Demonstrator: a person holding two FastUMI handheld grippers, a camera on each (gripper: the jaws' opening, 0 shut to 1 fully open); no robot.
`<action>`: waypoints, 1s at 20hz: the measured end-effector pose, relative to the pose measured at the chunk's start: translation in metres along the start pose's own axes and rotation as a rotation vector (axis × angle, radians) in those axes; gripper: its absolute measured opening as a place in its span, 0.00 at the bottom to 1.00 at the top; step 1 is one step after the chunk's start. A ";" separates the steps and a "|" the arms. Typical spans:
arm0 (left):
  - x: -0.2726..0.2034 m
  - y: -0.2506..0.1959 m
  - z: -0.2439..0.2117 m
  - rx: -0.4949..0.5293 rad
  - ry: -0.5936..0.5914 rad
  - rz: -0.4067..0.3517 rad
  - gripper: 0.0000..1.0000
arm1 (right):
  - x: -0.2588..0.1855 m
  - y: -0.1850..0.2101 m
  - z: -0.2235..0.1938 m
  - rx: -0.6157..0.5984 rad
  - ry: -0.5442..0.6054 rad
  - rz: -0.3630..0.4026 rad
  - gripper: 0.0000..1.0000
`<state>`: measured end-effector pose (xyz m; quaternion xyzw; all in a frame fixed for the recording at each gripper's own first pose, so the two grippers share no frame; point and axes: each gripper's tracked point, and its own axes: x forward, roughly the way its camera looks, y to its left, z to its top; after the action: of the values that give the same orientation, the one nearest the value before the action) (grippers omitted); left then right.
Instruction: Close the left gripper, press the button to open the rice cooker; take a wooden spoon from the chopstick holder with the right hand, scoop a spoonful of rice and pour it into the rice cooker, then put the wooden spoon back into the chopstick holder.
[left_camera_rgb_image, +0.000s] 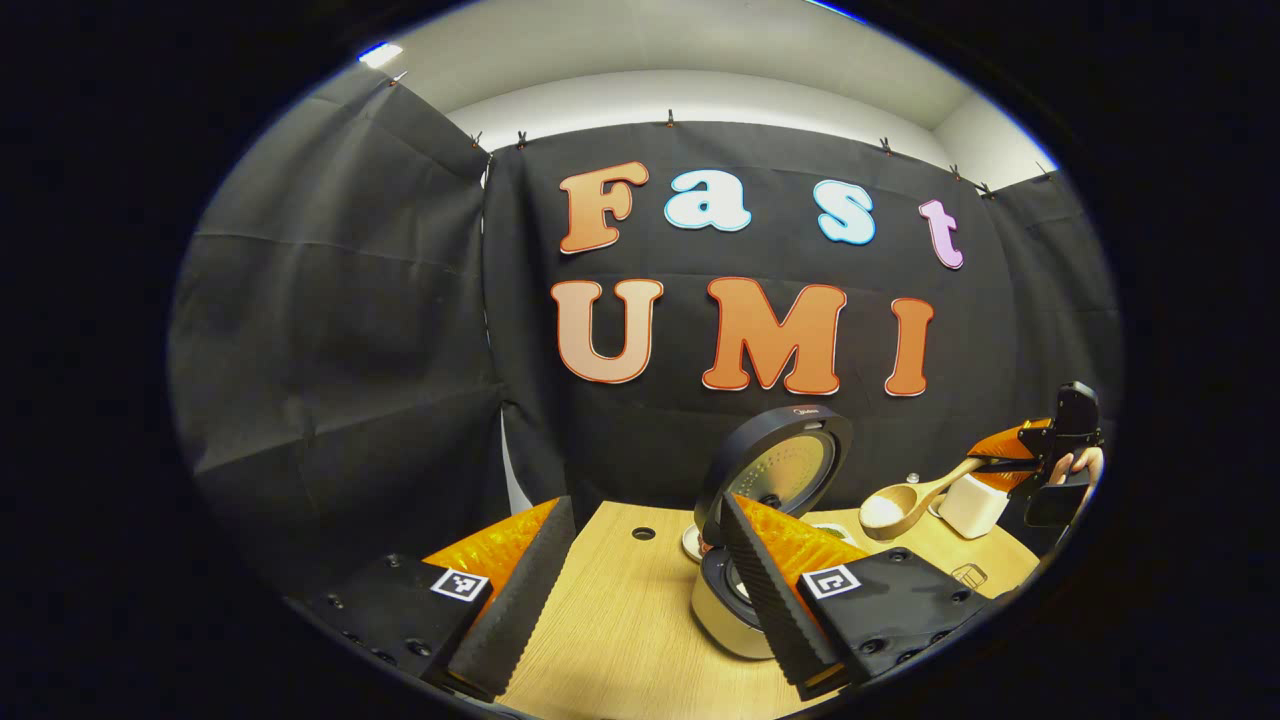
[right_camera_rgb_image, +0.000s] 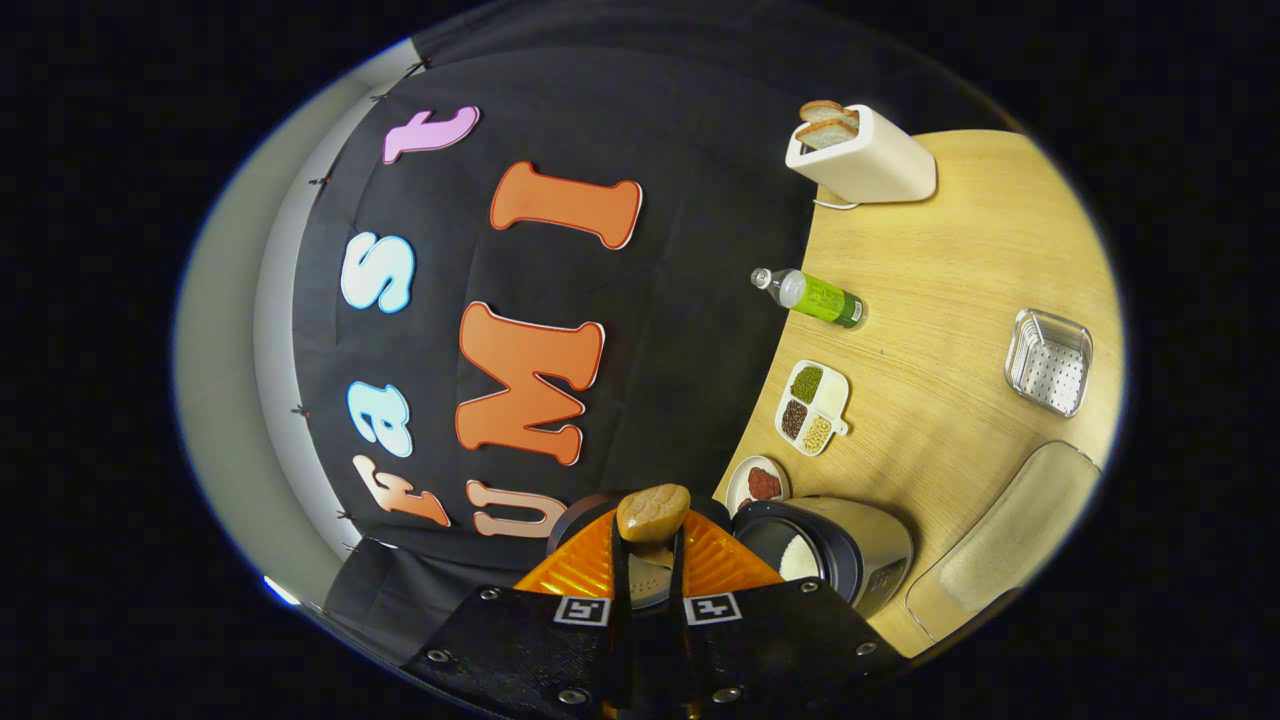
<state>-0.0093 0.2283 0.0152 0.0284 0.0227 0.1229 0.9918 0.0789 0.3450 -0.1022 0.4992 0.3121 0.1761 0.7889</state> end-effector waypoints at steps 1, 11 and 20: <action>-0.001 0.000 0.000 -0.001 -0.001 0.000 0.98 | 0.002 0.002 0.000 -0.023 -0.003 -0.002 0.13; 0.001 0.007 -0.005 0.005 0.011 0.002 0.94 | 0.008 0.026 -0.002 -0.288 -0.050 -0.011 0.13; 0.005 0.015 -0.007 0.005 0.015 0.019 0.94 | 0.018 0.041 -0.018 -0.391 -0.052 0.003 0.13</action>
<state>-0.0088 0.2439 0.0089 0.0299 0.0303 0.1325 0.9903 0.0815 0.3856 -0.0765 0.3411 0.2508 0.2220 0.8783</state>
